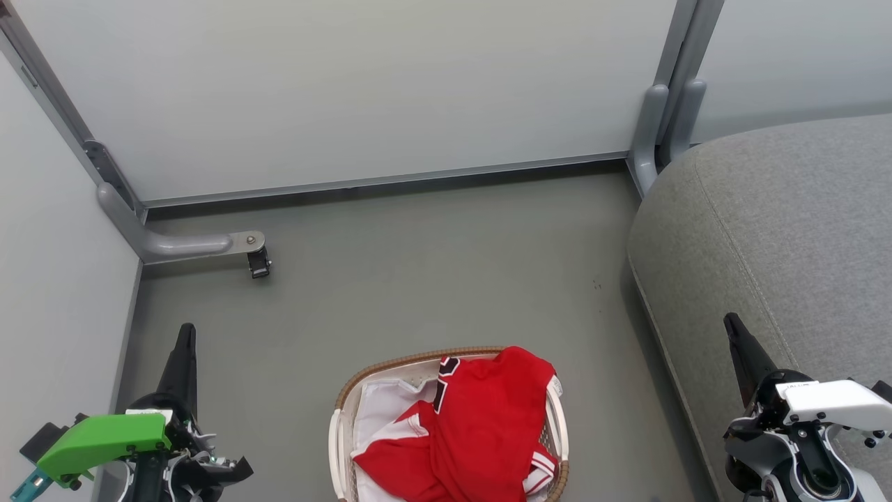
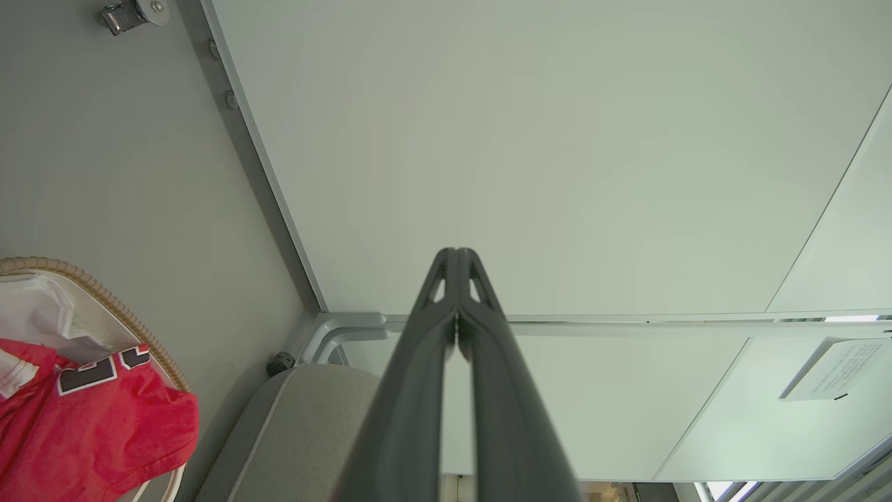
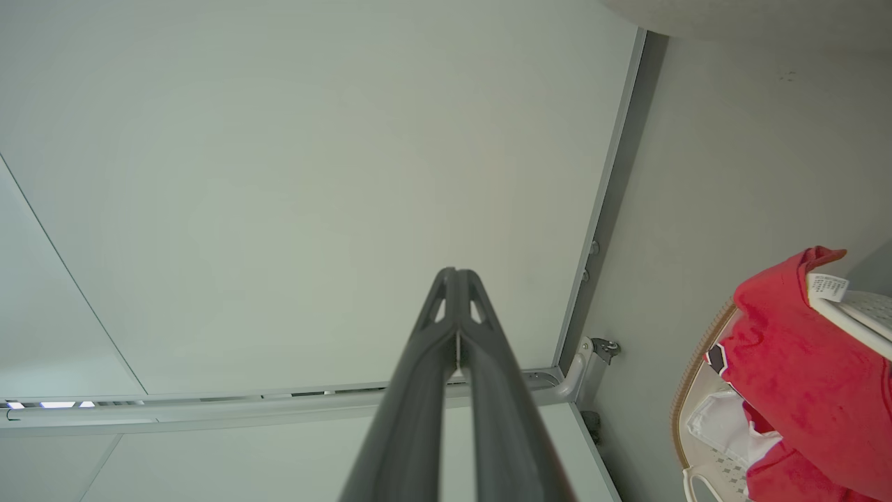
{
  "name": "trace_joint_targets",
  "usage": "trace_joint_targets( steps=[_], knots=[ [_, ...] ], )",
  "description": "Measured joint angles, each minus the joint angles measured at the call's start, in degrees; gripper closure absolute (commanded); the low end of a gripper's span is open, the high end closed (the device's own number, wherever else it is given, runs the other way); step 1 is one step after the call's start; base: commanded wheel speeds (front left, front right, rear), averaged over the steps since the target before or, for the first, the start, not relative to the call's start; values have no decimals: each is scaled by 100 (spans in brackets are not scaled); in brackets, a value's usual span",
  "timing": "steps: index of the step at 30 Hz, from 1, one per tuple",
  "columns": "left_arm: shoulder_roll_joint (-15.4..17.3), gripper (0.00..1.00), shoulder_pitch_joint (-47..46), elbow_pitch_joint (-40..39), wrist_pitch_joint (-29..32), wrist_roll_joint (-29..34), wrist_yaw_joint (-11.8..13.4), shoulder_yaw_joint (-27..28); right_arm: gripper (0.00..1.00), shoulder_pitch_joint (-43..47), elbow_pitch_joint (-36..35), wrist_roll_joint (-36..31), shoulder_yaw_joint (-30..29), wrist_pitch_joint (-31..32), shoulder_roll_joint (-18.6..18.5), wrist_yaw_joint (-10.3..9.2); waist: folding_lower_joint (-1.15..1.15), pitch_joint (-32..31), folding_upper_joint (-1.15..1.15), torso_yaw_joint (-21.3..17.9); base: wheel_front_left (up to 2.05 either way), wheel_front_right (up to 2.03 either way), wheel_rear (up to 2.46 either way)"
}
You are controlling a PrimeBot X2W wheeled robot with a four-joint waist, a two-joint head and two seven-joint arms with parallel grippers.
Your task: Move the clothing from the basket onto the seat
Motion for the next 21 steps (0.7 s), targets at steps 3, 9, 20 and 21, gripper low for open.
trace_joint_targets(
  steps=[3,9,20,21],
  knots=[
    [0,100,0,0,0,0,0,0,100,0,0,0,0,0,0,0,0,0,0,0,0,0,0],
    [-10,0,26,67,0,0,1,-3,0,33,58,0,1,0,18,-2,0,0,0,0,0,0,0],
    [-56,0,298,219,-188,57,11,-159,0,254,274,-77,166,-180,98,-3,0,4,0,-3,0,0,0],
    [-56,0,304,192,-216,82,11,-178,0,256,270,-111,180,-211,97,-2,0,5,0,-3,0,0,0]
  ],
)
